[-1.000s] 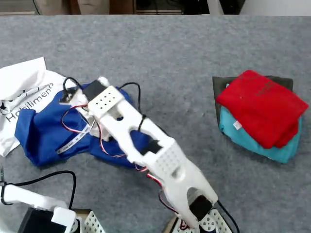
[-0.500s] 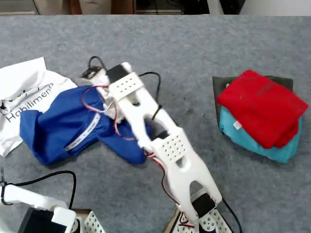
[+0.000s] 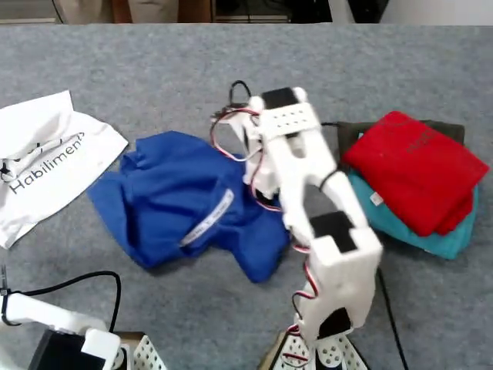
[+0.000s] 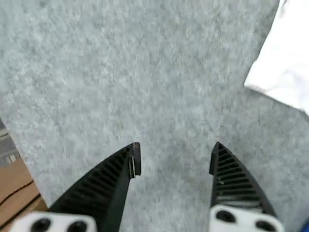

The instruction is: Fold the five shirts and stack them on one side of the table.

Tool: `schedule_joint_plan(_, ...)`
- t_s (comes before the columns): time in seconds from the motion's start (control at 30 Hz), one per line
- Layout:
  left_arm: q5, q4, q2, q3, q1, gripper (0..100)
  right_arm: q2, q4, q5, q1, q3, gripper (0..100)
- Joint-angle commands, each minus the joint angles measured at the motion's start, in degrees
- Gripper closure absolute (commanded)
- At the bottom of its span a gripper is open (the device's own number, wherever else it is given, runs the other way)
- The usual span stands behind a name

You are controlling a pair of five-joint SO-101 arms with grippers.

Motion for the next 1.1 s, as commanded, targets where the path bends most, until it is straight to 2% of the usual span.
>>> schedule_joint_plan(0.0,-0.18,-4.66,-1.27,0.44,-0.53,76,-8.66,0.79,2.99,2.77,3.21,75.4)
schedule_joint_plan(0.07,-0.18,-6.51,-1.27,1.05,-1.41,76,-11.38,0.88,3.16,2.59,3.56,71.4)
schedule_joint_plan(0.2,-0.18,-8.53,-1.27,1.41,-4.92,76,-16.04,0.88,1.41,-1.71,2.07,76.3)
schedule_joint_plan(0.37,-0.18,-8.53,-1.27,1.41,-7.30,76,-15.52,0.44,-5.01,-14.55,-3.56,79.7)
schedule_joint_plan(0.5,-0.18,-8.62,-1.27,1.41,-7.47,76,-6.81,0.44,-8.09,-25.98,-11.30,79.7)
schedule_joint_plan(0.73,-0.35,-8.79,-1.27,0.88,-10.11,76,13.41,0.88,-10.64,-38.02,-25.80,79.6)
schedule_joint_plan(0.93,-0.53,-8.97,-1.27,0.88,-13.19,76,21.85,0.97,-10.64,-43.74,-27.21,79.6)
schedule_joint_plan(1.07,-0.53,-12.48,-1.27,1.41,-13.98,76,25.10,0.97,-10.46,-44.79,-27.21,79.6)
